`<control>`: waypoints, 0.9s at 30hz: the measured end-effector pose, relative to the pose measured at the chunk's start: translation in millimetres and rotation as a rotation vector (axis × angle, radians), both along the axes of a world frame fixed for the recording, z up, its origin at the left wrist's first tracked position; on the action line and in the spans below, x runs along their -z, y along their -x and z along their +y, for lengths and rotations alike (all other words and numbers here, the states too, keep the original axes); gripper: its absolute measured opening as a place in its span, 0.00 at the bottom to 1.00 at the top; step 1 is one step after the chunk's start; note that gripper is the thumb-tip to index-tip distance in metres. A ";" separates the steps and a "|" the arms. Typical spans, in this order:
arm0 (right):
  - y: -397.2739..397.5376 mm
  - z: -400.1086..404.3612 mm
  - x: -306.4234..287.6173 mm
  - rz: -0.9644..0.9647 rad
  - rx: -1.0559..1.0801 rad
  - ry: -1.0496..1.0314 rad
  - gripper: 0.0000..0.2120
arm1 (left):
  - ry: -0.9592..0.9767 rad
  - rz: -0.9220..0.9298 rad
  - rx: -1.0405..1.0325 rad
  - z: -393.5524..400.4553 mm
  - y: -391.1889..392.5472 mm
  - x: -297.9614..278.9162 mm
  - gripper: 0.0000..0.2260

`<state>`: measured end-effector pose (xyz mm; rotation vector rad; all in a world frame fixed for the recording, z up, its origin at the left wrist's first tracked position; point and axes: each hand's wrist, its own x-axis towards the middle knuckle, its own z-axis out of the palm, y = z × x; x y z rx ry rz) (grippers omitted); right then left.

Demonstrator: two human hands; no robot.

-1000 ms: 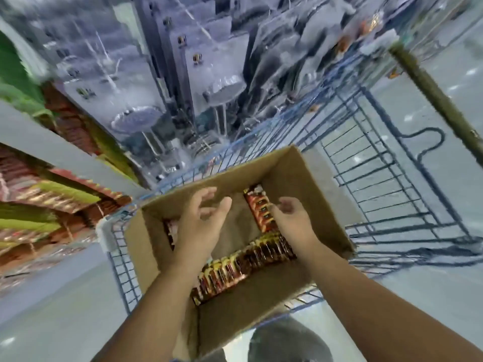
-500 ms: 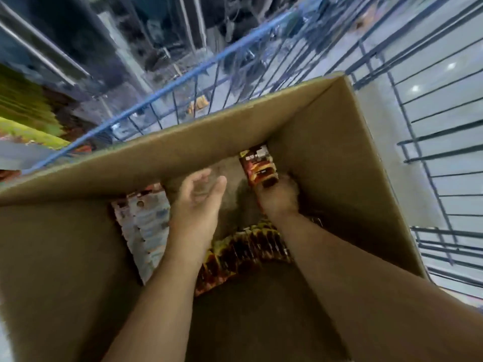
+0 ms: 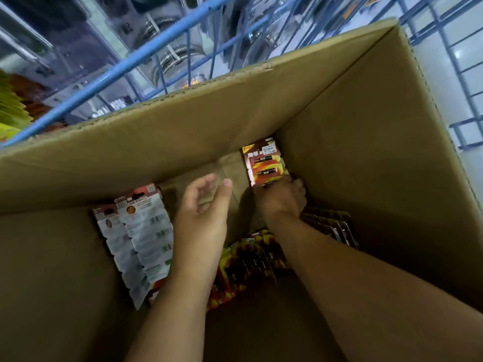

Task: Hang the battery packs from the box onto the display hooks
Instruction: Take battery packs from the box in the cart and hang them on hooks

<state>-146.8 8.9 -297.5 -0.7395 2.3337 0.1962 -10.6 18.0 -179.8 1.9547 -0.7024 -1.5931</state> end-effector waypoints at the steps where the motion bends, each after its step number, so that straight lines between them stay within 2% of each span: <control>1: 0.2 -0.1 -2.8 0.018 -0.028 -0.005 0.38 | 0.004 0.007 -0.004 -0.5 0.0 -0.4 0.09; 3: -1.5 -1.4 -9.7 0.058 -0.098 0.023 0.31 | 0.013 0.009 -0.017 -1.7 -0.8 -0.7 0.08; 5: -1.8 -6.0 -13.5 -0.007 -0.109 0.068 0.22 | 0.007 0.013 -0.035 -3.9 -1.8 -1.7 0.09; 8: 2.1 -13.9 -27.9 -0.324 0.179 0.156 0.14 | -0.009 0.016 -0.055 -6.0 -2.6 -4.8 0.12; 11: 12.3 -13.8 -56.4 -0.566 0.315 0.132 0.12 | -0.032 0.002 -0.048 -5.7 -2.0 -8.1 0.16; 15: 22.0 -3.3 -92.4 -1.012 0.519 0.116 0.13 | -0.129 0.039 0.037 -1.7 2.7 -11.2 0.26; 17: 21.8 0.9 -102.7 -1.179 0.575 0.138 0.14 | -0.144 0.080 0.064 1.9 2.9 -12.4 0.20; 19: 21.6 1.4 -109.7 -1.252 0.553 0.145 0.15 | -0.110 0.081 0.091 3.9 1.3 -15.4 0.09; 22: 24.9 -1.9 -105.9 -1.190 0.556 0.164 0.13 | -0.076 0.038 0.117 1.9 -3.1 -16.5 0.01; 23: 25.8 -4.7 -102.1 -1.086 0.550 0.174 0.12 | -0.079 0.030 0.110 1.0 -4.2 -16.7 0.01; 25: 29.5 -11.6 -90.0 -0.747 0.503 0.166 0.09 | -0.099 0.014 0.098 0.2 -4.6 -16.7 0.02; 27: 33.5 -19.6 -76.9 -0.454 0.378 0.142 0.09 | -0.136 0.019 0.078 2.8 -2.6 -16.3 0.02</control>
